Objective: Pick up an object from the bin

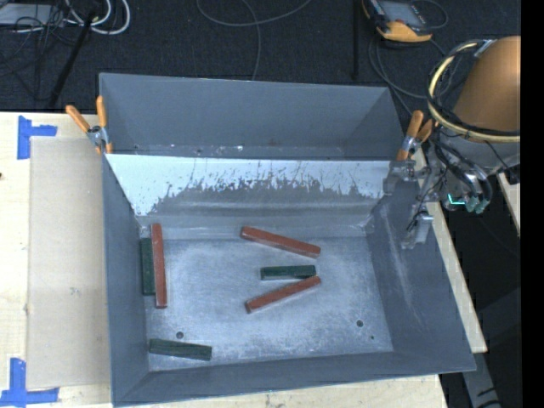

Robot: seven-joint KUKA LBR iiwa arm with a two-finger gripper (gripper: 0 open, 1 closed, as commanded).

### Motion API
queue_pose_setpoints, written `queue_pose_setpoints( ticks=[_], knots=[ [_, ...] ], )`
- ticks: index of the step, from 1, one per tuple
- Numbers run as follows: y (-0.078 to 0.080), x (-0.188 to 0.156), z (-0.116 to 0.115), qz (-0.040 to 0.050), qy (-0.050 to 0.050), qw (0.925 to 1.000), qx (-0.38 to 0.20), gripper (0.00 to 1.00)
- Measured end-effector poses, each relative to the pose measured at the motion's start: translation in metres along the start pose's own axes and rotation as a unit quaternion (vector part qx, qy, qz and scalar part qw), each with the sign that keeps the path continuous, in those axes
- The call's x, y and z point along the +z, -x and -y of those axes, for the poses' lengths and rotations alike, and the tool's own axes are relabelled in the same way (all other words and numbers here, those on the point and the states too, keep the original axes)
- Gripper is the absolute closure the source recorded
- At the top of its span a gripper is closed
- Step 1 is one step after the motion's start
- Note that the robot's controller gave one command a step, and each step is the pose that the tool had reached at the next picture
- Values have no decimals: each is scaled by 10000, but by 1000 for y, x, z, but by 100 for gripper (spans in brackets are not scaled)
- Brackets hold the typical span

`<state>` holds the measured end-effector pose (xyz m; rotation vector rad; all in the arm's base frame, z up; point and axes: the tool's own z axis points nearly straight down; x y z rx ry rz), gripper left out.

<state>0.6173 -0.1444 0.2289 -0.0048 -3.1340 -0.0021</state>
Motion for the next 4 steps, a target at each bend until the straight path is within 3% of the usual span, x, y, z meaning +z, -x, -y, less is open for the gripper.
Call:
queue_pose_setpoints(
  ticks=[1,2,3,4],
  knots=[
    [-20,131,-72,-5,14,9988,-486,0],
    [-50,160,-133,18,4,9913,-1318,0],
    [-49,159,-131,35,-10,9912,-1324,100],
    [-1,14,-146,73,-26,9421,-3353,100]
  ],
)
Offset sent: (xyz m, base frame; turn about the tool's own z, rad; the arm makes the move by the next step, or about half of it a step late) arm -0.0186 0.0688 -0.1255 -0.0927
